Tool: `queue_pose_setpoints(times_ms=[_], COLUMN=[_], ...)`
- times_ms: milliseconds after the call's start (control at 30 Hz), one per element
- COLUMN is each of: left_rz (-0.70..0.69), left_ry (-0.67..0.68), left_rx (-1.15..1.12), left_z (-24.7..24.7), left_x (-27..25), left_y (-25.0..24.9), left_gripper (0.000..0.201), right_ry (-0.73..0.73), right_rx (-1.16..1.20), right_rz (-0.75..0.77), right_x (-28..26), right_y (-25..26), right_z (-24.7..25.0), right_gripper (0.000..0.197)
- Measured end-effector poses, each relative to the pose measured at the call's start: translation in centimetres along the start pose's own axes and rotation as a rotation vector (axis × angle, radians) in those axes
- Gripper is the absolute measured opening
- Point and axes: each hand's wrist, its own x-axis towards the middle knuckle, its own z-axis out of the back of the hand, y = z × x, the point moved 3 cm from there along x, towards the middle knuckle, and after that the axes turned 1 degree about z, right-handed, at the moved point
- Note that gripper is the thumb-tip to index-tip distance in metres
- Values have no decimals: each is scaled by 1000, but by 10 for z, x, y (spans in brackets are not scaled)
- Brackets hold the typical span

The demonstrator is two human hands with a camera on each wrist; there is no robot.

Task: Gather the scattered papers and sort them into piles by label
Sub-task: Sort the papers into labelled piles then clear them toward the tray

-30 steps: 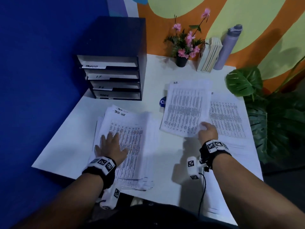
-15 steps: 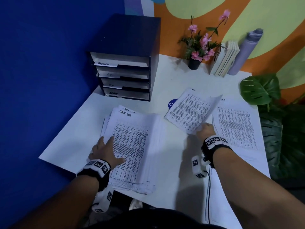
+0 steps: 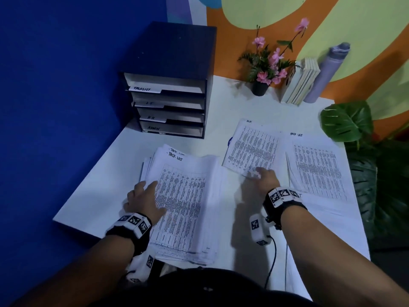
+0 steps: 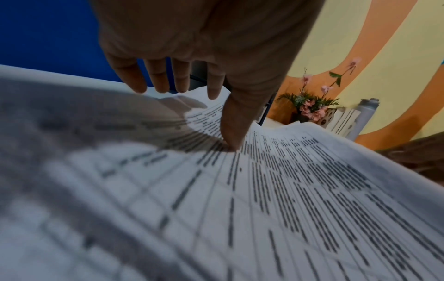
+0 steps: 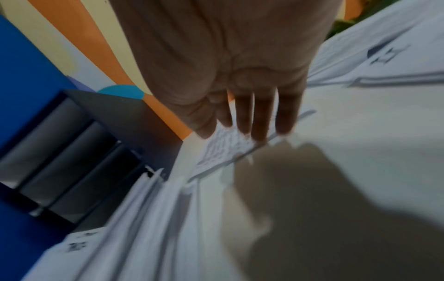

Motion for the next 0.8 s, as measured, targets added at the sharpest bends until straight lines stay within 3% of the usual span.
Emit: queue_pose_setpoints(times_ms=[133,233,400,567,733,800], left_rz=[-46,-87,-142,-180,-237,-192], left_ry=[49,95,19,11,-48,17], left_rx=[-151,-207,-266,-380,-286,-338], left_z=[11,18,33,35,27,20], left_x=[23,39,52,46,31,28], left_y=[12,22,29,28,17,13], left_gripper=[80,73,51,46,46,25], right_ry=[410,504,396,190,123,110], right_rx=[529,460,422,231,153,157], right_rz=[-197,-180,-56,3,-8,0], right_x=[-47,-71,-81,-82,-83,-84], right_y=[32,61,90,92,83,77], right_z=[-46,-72,-95,-103,-96,-94], right_gripper=[77,80,56,65,41,32])
